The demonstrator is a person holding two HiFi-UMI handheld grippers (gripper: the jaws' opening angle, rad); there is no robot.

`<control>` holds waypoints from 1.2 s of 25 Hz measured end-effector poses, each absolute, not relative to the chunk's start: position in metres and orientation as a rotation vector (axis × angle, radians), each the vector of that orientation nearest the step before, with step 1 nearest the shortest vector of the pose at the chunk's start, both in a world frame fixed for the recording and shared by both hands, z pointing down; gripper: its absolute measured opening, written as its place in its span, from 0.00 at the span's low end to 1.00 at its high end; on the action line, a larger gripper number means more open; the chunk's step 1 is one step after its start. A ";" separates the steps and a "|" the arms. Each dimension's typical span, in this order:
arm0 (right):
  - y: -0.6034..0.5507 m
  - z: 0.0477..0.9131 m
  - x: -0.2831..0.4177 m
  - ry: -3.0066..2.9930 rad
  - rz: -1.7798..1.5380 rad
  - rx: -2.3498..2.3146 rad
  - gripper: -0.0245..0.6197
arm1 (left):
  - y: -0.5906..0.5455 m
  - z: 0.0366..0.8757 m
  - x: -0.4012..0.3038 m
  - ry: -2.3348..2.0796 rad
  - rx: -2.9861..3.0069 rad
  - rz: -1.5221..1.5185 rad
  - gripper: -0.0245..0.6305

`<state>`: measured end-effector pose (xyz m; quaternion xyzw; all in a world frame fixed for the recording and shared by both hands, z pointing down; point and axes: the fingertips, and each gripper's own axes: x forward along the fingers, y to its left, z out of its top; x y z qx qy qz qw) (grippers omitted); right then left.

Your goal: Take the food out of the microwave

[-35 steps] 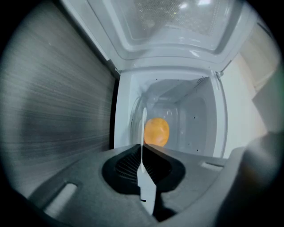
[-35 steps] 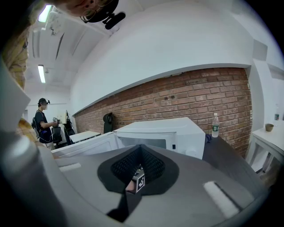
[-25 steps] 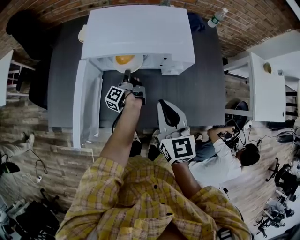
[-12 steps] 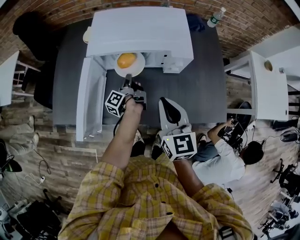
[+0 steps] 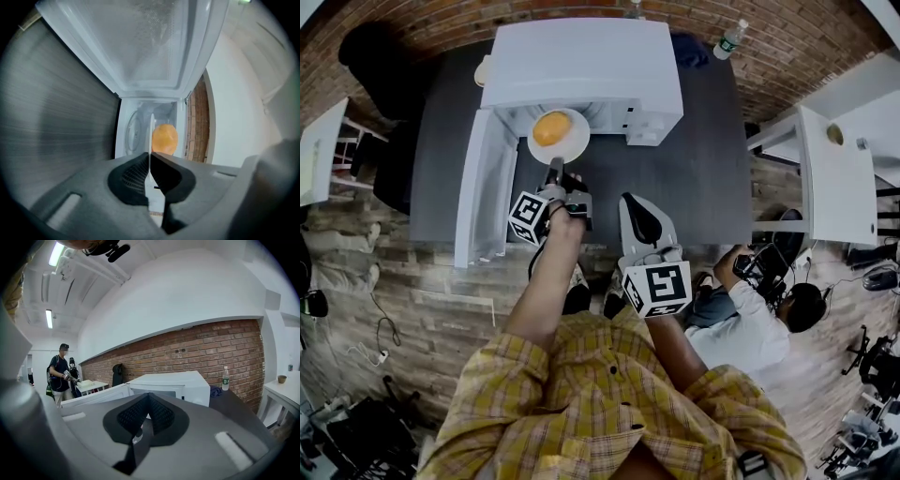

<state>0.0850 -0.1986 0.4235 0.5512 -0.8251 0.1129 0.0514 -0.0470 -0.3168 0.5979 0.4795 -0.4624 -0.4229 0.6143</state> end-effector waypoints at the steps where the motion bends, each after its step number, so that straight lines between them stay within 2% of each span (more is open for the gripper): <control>1: -0.197 0.422 0.085 -2.515 0.339 1.676 0.04 | -0.313 0.594 -0.047 -1.064 1.107 -0.976 0.05; 30: -0.175 0.404 0.076 -2.560 0.305 1.652 0.04 | -0.233 0.490 -0.054 -1.015 1.144 -1.010 0.05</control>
